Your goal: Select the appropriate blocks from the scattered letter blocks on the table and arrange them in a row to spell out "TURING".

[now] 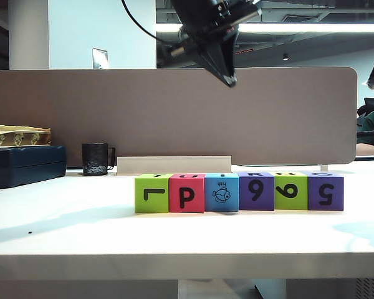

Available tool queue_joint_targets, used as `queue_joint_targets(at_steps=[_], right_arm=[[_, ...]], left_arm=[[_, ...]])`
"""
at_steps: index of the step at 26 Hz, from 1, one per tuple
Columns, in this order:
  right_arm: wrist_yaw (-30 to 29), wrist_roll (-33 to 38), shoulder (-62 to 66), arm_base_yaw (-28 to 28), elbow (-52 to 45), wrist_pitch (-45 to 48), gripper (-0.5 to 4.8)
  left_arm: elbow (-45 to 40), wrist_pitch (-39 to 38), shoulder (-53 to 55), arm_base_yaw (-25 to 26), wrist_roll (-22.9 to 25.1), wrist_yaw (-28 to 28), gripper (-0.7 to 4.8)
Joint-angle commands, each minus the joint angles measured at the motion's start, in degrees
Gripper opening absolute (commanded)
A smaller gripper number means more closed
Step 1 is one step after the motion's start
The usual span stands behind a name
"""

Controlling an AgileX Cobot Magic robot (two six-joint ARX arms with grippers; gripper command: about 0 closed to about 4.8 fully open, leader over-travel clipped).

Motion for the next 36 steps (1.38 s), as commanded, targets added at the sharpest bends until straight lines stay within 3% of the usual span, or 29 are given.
queue_joint_targets(at_steps=[1,6,18,23,36], right_arm=[[0.1,-0.2,-0.2,0.0,0.4,0.6,-0.01],[0.1,-0.2,-0.2,0.0,0.4,0.6,-0.01],[0.1,-0.2,-0.2,0.0,0.4,0.7,-0.01],[0.1,-0.2,-0.2,0.0,0.4,0.8,-0.01],[0.1,-0.2,-0.2,0.0,0.4,1.0,-0.01]], left_arm=[[0.3,1.1,-4.2,0.0,0.1,-4.8,-0.05],[0.0,2.8,-11.6,1.4,1.7,-11.7,-0.06],[-2.9,7.4,-19.0,5.8,1.5,-11.8,-0.05],[-18.2,20.8,-27.7,8.7,1.5,-11.8,-0.05],[-51.3,29.2,-51.8,22.0,0.0,-11.6,-0.05]])
